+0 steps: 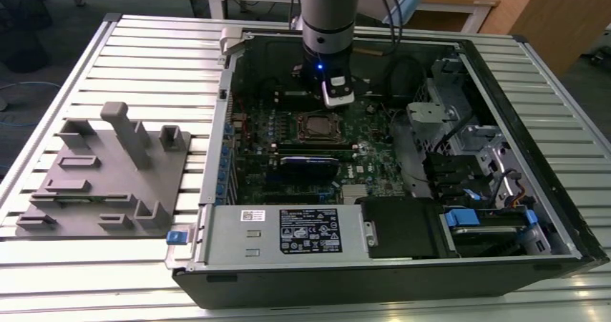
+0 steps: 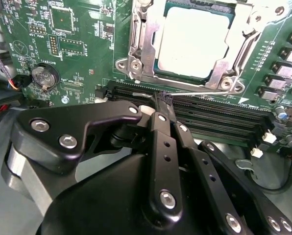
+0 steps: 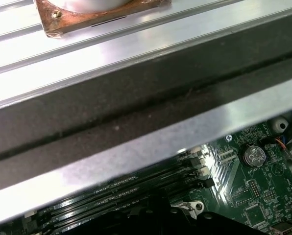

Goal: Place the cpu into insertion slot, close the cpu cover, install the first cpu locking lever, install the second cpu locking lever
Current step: 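Install the first cpu locking lever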

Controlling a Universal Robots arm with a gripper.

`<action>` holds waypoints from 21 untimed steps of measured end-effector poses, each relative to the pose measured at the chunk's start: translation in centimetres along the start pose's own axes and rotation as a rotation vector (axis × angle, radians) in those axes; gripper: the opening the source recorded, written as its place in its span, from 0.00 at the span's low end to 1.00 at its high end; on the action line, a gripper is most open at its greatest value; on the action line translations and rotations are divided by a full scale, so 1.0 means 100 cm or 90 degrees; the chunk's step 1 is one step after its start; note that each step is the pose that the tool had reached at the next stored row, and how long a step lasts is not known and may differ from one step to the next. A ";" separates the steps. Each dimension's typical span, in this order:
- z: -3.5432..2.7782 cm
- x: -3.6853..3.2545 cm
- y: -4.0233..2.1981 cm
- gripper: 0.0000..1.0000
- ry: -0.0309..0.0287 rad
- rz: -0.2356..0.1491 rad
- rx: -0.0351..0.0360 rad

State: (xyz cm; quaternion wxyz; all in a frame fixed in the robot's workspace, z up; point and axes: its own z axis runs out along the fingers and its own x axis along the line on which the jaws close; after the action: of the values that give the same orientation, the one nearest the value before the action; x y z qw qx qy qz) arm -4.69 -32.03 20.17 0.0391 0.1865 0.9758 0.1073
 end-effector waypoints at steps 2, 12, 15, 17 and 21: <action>0.0009 0.0001 -0.0002 0.11 -0.0019 0.001 -0.0006; 0.0026 0.0042 -0.0021 0.11 -0.0132 0.001 -0.0051; 0.0030 0.0054 -0.0026 0.11 -0.0205 -0.001 -0.0081; 0.0030 0.0055 -0.0026 0.11 -0.0215 -0.001 -0.0085; 0.0032 0.0067 -0.0032 0.11 -0.0228 -0.002 -0.0091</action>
State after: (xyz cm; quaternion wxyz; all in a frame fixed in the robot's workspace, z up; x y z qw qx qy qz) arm -5.40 -32.01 19.76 0.0581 0.1869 0.9744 0.1108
